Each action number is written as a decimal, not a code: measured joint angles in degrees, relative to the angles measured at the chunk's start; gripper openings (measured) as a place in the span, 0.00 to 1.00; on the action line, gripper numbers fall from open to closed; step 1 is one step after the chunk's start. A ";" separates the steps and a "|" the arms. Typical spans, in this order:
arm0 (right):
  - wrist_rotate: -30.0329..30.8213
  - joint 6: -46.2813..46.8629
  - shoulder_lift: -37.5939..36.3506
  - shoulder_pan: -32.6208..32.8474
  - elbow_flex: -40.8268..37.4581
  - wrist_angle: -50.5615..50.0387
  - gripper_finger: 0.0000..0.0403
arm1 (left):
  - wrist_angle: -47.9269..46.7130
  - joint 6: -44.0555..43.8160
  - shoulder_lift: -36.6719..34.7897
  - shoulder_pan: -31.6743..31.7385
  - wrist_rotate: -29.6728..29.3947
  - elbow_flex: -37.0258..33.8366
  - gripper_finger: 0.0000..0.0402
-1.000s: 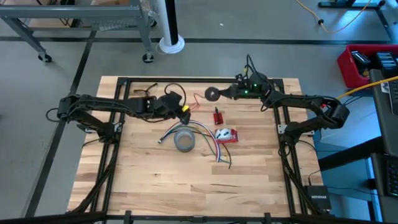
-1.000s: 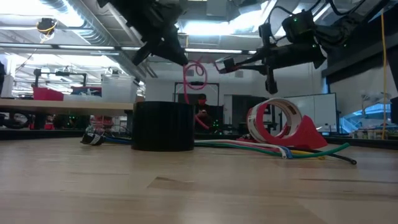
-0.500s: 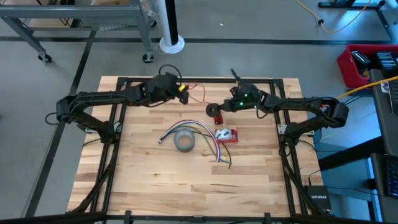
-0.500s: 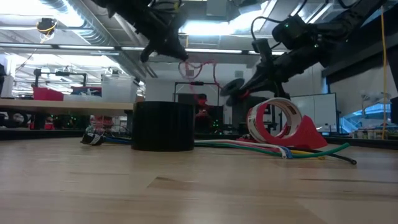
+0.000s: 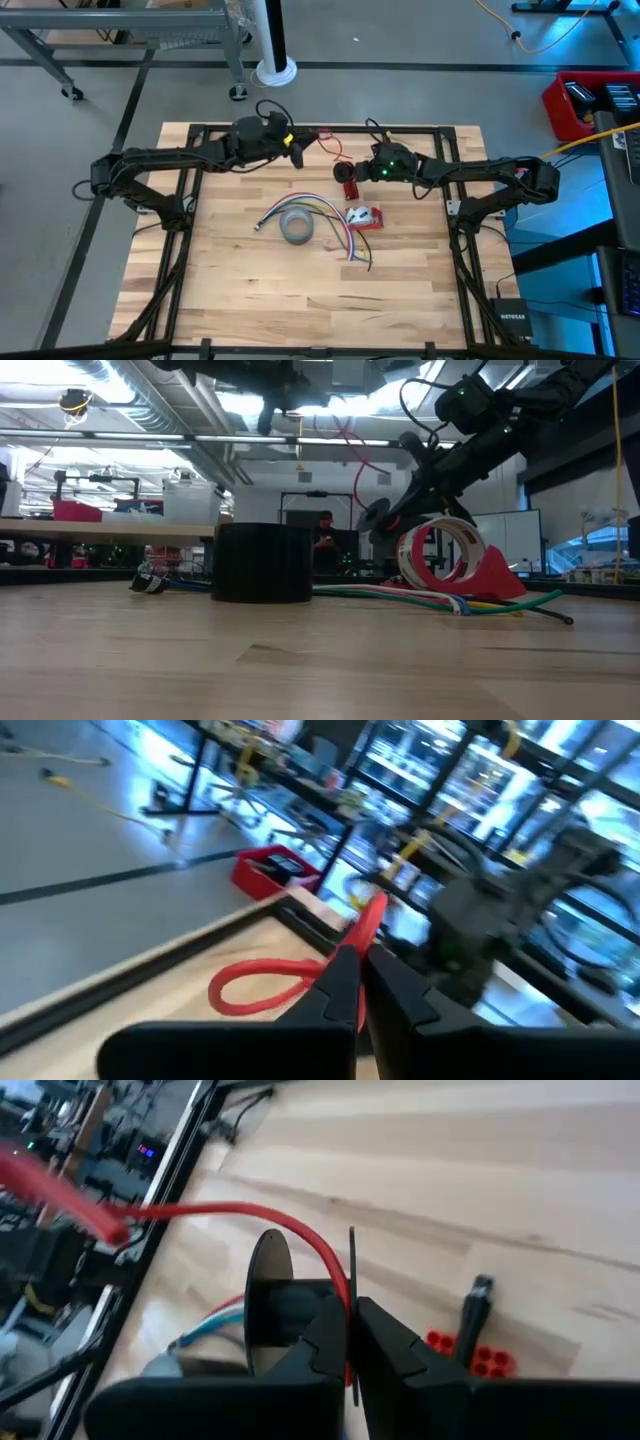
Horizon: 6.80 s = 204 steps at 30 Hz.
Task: Coil cords
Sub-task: Uncoil the red wire from the black spool, then coil the red wire on the black spool
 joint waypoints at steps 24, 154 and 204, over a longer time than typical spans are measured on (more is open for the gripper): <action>16.53 0.00 0.02 -0.02 0.00 9.49 0.03 | 5.08 3.23 0.00 -8.22 13.71 0.00 0.02; -27.17 -9.92 -11.74 2.25 0.02 3.74 0.23 | -10.68 8.07 7.37 -4.83 6.23 -0.02 0.00; -5.09 4.92 -43.05 2.25 -23.63 11.28 0.23 | 16.58 3.84 -29.34 4.22 12.92 -42.02 0.00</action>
